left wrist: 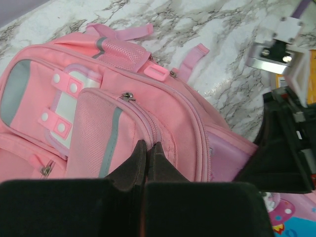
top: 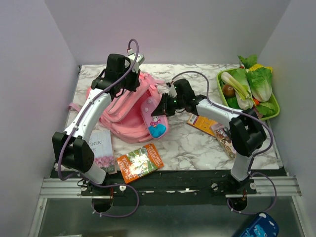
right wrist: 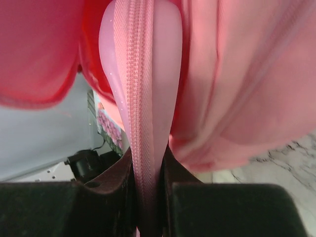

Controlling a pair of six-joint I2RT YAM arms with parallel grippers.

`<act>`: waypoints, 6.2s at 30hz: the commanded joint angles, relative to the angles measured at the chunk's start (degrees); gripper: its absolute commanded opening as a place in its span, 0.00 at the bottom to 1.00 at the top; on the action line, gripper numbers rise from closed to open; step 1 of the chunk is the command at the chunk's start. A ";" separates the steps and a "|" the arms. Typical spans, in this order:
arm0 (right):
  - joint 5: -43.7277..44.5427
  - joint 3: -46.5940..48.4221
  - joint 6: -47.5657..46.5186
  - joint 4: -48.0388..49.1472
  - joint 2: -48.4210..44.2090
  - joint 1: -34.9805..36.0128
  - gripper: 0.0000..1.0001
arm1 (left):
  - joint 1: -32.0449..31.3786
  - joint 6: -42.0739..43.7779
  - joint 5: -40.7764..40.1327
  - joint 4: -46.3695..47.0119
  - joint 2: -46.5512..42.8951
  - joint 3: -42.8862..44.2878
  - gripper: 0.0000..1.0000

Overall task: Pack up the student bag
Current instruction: Place the stationery in the student bag, then zip the student bag at the center of the board.

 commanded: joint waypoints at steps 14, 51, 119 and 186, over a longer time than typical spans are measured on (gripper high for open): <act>32.34 13.00 16.29 15.34 7.96 2.72 0.32 | -5.15 -16.31 20.91 5.29 0.61 10.07 0.00; 58.64 -4.86 -7.62 -7.85 -15.52 30.76 0.64 | -0.77 -4.13 12.57 -3.13 12.93 20.62 0.88; 46.07 -17.25 4.69 0.15 -12.78 18.63 0.55 | -4.36 65.25 10.99 11.36 4.31 -27.19 0.46; 60.13 -22.96 -8.49 -6.62 -27.54 15.73 0.01 | -1.56 57.77 3.96 7.85 -14.59 -36.42 0.00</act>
